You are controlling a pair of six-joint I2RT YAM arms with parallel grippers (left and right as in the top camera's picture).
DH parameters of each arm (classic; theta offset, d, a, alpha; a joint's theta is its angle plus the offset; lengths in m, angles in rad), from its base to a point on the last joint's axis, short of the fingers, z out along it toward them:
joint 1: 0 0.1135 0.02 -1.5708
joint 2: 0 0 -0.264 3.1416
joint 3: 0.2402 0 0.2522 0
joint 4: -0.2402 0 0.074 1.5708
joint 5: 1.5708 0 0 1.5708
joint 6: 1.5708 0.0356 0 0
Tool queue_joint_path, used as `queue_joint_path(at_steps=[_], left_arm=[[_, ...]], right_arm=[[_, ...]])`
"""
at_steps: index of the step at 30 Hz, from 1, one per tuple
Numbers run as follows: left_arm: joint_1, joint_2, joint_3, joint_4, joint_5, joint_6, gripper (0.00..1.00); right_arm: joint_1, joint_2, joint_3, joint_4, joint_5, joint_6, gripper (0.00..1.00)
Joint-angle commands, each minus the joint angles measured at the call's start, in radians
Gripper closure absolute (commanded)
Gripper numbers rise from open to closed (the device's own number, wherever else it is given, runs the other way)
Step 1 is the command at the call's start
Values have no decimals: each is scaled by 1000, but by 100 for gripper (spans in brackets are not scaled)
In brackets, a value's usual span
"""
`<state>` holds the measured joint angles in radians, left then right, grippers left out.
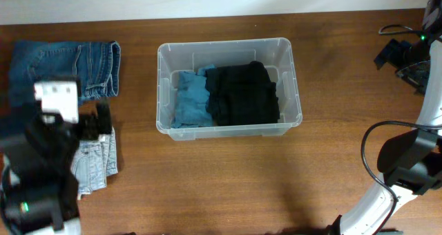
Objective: Pack container
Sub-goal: 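Move the left gripper down toward the light-blue jeans at lower left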
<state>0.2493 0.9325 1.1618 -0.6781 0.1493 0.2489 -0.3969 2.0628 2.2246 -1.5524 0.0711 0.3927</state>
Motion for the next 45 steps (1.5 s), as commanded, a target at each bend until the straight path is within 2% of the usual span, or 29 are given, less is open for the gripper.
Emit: queue_joint_path(at_steps=[1,4,9,14,17,23,25,27,33,45], left_arm=[[11,129,134,-16,-10,37,1],[90,291,281,-71,-21,21,1],[266,506,457,-77,-13,14,1],[380,623,467,-65,-215,18,1],[459,697,467,-116,-220,87,1],[612,818,467,-155,-72,138,1],[685,866,467,-170,103,188,1],[748,918,467,-206,182,221,1],[796,1048,467,-304,173,306,0],[794,1068,472,-242,204,306,1]], right_arm=[[-3,5,-3,0,12,12,2],[-3,5,-3,0,13,13,2],[-3,5,-3,0,12,12,2],[-3,5,-3,0,12,12,2],[-3,5,-3,0,12,12,1],[-3,5,-3,0,12,12,2],[-3,5,-3,0,12,13,2],[-3,5,-3,0,12,12,2],[-3,5,-3,0,12,13,2],[-3,5,-3,0,12,13,1]])
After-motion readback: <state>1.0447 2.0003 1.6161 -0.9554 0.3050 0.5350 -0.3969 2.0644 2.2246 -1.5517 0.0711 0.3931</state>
